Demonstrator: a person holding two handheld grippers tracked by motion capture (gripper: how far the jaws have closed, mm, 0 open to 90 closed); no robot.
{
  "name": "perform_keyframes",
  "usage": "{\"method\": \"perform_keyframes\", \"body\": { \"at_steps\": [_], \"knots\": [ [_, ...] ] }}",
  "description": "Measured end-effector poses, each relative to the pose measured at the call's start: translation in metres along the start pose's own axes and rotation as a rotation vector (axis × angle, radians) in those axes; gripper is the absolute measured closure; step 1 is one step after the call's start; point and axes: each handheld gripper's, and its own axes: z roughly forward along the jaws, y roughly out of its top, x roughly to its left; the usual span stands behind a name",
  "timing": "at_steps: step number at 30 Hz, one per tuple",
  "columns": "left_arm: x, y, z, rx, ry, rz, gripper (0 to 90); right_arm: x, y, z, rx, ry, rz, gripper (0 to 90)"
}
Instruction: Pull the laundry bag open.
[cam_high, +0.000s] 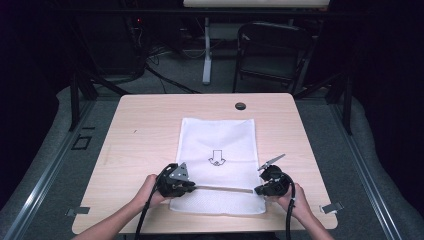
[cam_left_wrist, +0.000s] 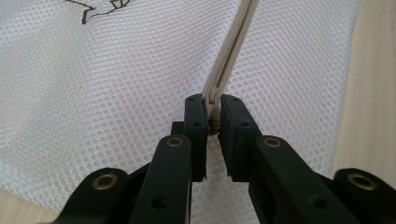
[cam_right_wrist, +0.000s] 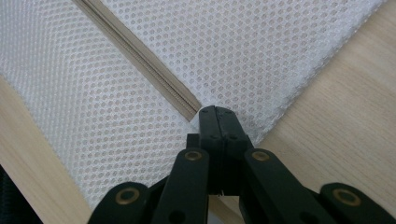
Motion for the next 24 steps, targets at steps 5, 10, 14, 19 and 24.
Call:
{"method": "perform_keyframes", "body": {
  "at_steps": [5, 10, 14, 19, 24],
  "knots": [
    [-0.003, -0.001, -0.001, -0.002, -0.007, -0.002, 81.3, -0.001, 0.000, 0.000, 0.005, -0.015, -0.018, 90.0],
    [-0.005, -0.002, -0.001, 0.000, -0.021, -0.017, 81.3, -0.001, 0.001, 0.000, 0.013, -0.025, -0.037, 90.0],
    [-0.008, -0.001, 0.003, 0.002, -0.022, -0.025, 81.3, -0.002, 0.003, -0.002, 0.038, -0.041, -0.061, 90.0],
    [-0.009, 0.002, 0.010, 0.015, -0.037, -0.040, 81.3, -0.005, 0.003, -0.003, 0.037, -0.072, -0.065, 90.0],
    [-0.009, 0.001, 0.009, 0.008, -0.048, -0.039, 81.3, -0.008, 0.002, -0.003, 0.016, -0.054, -0.034, 90.0]
  ]
}}
